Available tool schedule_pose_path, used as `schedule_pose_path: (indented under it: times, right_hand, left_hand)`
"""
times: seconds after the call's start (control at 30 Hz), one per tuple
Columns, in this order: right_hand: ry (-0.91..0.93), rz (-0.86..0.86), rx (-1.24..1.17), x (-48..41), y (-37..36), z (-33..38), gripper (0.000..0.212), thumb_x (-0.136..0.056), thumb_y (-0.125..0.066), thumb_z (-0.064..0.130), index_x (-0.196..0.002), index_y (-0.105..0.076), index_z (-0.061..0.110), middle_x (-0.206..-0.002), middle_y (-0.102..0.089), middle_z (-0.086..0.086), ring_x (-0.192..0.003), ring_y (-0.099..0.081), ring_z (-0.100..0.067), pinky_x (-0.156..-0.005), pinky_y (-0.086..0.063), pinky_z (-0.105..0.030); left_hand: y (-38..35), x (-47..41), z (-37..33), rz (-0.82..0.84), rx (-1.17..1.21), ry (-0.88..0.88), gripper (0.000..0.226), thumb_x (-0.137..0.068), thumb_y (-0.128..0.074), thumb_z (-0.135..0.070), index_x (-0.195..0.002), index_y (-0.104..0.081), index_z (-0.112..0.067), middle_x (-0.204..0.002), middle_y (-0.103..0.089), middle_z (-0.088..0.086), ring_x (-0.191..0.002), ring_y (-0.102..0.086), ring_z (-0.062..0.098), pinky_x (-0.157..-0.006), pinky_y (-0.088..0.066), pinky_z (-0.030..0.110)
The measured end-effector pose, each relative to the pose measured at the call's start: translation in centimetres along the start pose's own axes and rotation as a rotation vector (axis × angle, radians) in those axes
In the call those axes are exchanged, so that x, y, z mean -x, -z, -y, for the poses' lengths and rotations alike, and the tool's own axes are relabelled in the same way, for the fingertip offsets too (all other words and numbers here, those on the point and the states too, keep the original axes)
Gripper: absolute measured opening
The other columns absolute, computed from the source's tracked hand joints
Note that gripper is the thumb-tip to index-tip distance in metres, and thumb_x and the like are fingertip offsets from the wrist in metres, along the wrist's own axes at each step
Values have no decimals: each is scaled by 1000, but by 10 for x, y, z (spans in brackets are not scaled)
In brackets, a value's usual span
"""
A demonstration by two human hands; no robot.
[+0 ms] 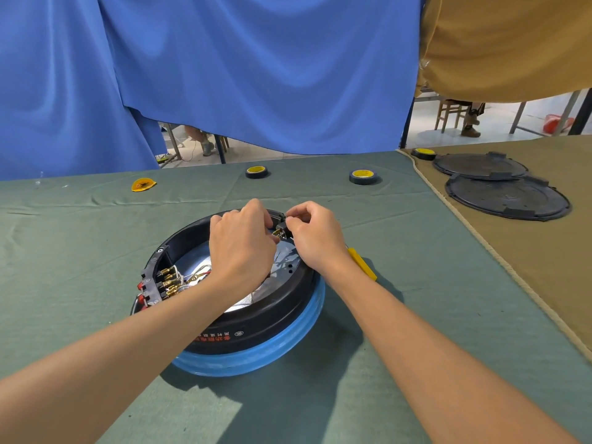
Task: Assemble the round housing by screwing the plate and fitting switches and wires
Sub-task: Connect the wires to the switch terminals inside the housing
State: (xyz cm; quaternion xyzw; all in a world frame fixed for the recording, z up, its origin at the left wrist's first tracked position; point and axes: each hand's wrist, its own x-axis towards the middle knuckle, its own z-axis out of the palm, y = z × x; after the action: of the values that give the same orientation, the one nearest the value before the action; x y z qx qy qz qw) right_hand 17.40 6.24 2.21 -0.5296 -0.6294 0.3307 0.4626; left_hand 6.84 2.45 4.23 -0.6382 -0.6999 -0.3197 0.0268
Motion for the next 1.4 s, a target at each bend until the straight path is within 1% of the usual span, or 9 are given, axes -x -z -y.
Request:
schedule_pose_path:
  times: [0.17,0.3,0.37,0.57,0.77,0.93,1.1,1.23,1.4]
  right_hand:
    - [0,-2,9,1,0,1,8,-96,-52,17,-98,-58,22,-101,-62,2,-109,-54,-23,-94,-49,-43]
    - [-5,-3,8,2,0,1,13,-96,-52,16,-105,-62,17,-105,-64,-1,-109,-54,-23,-92,-50,-40]
    - [-7,0,10,2,0,2,13,-97,-52,16,-106,-62,17,-106,-64,-1,-109,-54,-23,-92,-50,-40]
    - [-6,2,4,2,2,2,14,-96,-53,16,-106,-62,16,-105,-64,-2,-109,-54,-23,-93,-49,-41]
    - [-7,0,11,4,2,3,15,-97,-52,16,-108,-62,15,-107,-64,-2,-110,-54,-23,-93,-50,-40]
    - [-4,0,20,4,1,4,16,-97,-52,16,-109,-62,14,-108,-64,-3,-110,-54,-23,-93,-50,-41]
    - [-2,0,30,4,1,3,16,-97,-52,16,-109,-62,14,-108,-64,-3,-110,-53,-23,-93,-50,-40]
    - [-1,-3,34,4,1,4,16,-97,-52,15,-110,-62,14,-109,-65,-3,-110,-54,-23,-91,-50,-37]
    - [-4,-1,28,4,1,3,16,-97,-52,15,-109,-62,15,-107,-64,-2,-109,-54,-23,-92,-50,-39]
  left_hand:
    - [2,-1,0,31,42,3,28,-83,-78,-15,-85,-51,-21,-84,-69,4,-91,-62,29,-92,-47,47]
    - [1,-2,0,45,64,-3,27,-83,-78,-11,-83,-52,-20,-77,-63,-1,-90,-62,30,-91,-48,48]
    - [2,-4,1,60,68,1,28,-83,-78,-11,-83,-52,-20,-77,-64,0,-90,-62,30,-90,-49,48]
    - [2,-5,3,70,83,10,34,-81,-79,-8,-77,-48,-23,-69,-56,-6,-87,-61,28,-81,-54,48]
    - [3,-6,3,69,82,11,38,-80,-81,-10,-73,-46,-24,-67,-54,-8,-83,-60,25,-77,-55,44]
    - [3,-7,3,68,104,18,44,-80,-81,-9,-68,-43,-28,-67,-54,-7,-73,-56,16,-65,-48,31]
    - [8,-9,2,106,76,4,44,-78,-82,-8,-67,-44,-27,-69,-54,-6,-84,-59,25,-73,-54,41]
    - [7,-9,1,99,68,-8,43,-79,-82,-9,-66,-44,-27,-69,-52,-6,-82,-56,24,-69,-50,37]
    - [6,-6,-2,88,48,5,44,-80,-81,-13,-66,-42,-27,-70,-52,-6,-86,-58,29,-81,-52,47]
